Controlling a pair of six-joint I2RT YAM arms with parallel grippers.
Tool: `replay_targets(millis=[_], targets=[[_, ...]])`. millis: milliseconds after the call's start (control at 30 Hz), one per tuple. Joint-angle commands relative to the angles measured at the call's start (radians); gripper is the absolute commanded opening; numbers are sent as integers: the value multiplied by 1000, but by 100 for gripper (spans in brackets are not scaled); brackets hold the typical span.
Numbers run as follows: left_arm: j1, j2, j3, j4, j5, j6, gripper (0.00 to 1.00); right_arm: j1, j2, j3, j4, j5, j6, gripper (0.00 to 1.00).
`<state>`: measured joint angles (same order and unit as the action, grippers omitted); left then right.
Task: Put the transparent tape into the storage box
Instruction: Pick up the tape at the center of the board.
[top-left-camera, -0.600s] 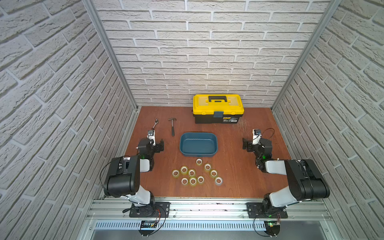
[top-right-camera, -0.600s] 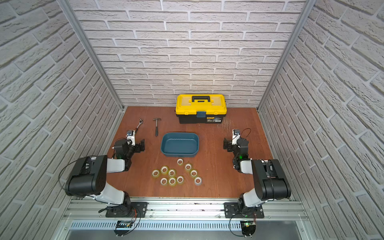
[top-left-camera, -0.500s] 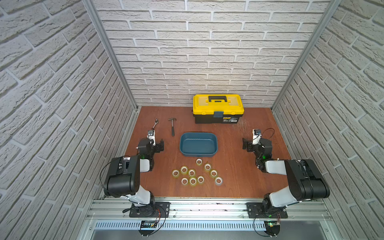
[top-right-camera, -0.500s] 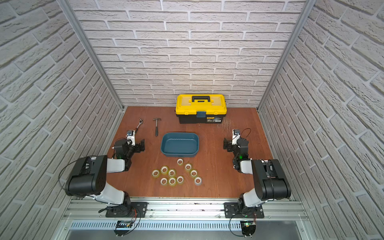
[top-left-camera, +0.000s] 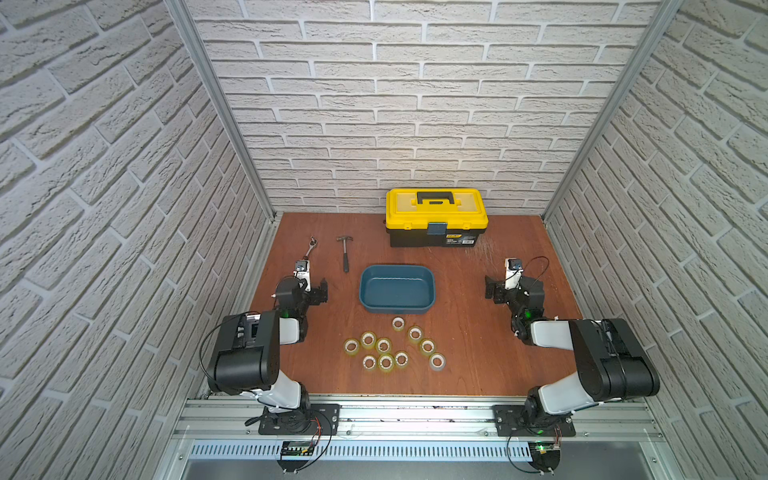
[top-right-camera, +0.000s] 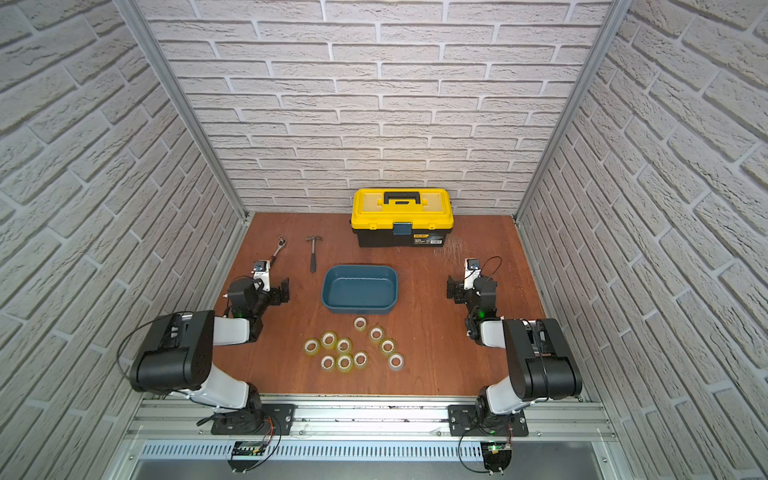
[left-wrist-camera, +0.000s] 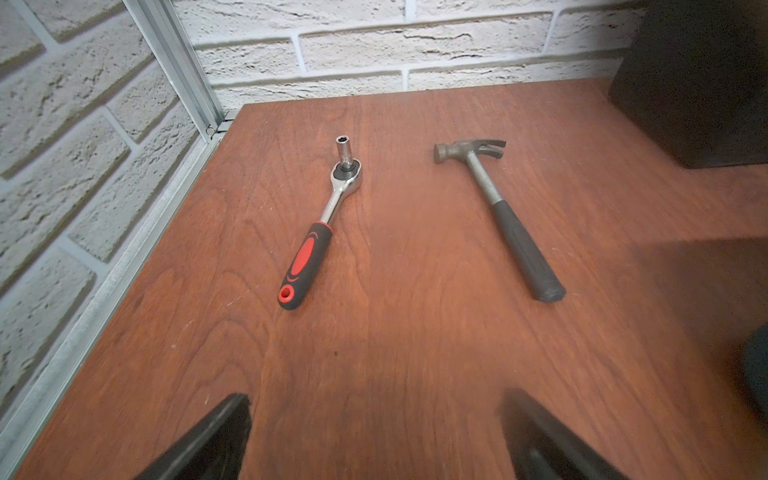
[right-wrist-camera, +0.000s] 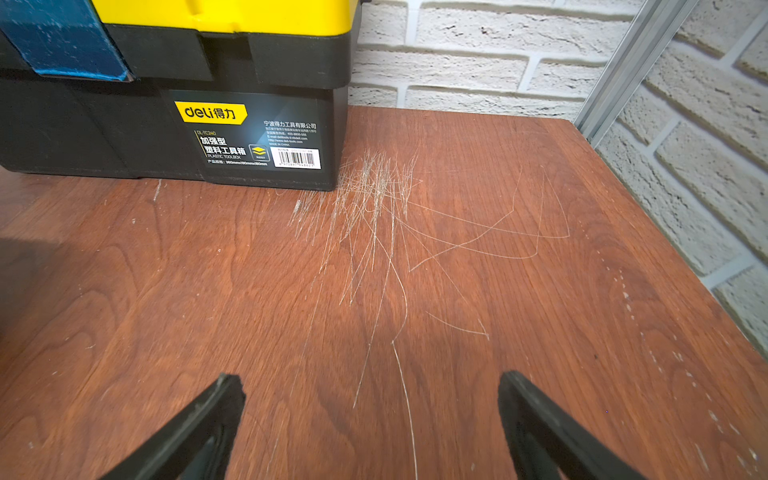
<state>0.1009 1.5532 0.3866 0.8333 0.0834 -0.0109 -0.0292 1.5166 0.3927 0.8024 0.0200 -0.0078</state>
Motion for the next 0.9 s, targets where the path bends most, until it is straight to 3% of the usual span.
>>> replay_targets(millis=[0,100,200,267,400,467,533,633,867], targets=[[6,-3,15,18,15,4,98,3,1,14,17,-11,-1,99],[6,-5,12,23,13,3,98,2,1,13,18,-11,1,99],[-21,-77,54,-106,-93,-2,98,2,-4,15,18,-11,0,99],[-33,-162,134,-325,-146,-25,98,3,-41,73,-109,-24,-8,99],[-64,-283,256,-674,-261,-118,98,4,-109,335,-633,66,90,99],[-100,-347,255,-743,-354,-163,98,7,-142,365,-708,72,124,99],[-115,-413,291,-894,-431,-293,98,7,-200,360,-758,66,202,99],[-116,-474,370,-1159,-418,-427,98,9,-279,369,-880,-19,281,99],[-140,-620,431,-1466,-244,-499,98,84,-445,353,-1175,-171,374,92]])
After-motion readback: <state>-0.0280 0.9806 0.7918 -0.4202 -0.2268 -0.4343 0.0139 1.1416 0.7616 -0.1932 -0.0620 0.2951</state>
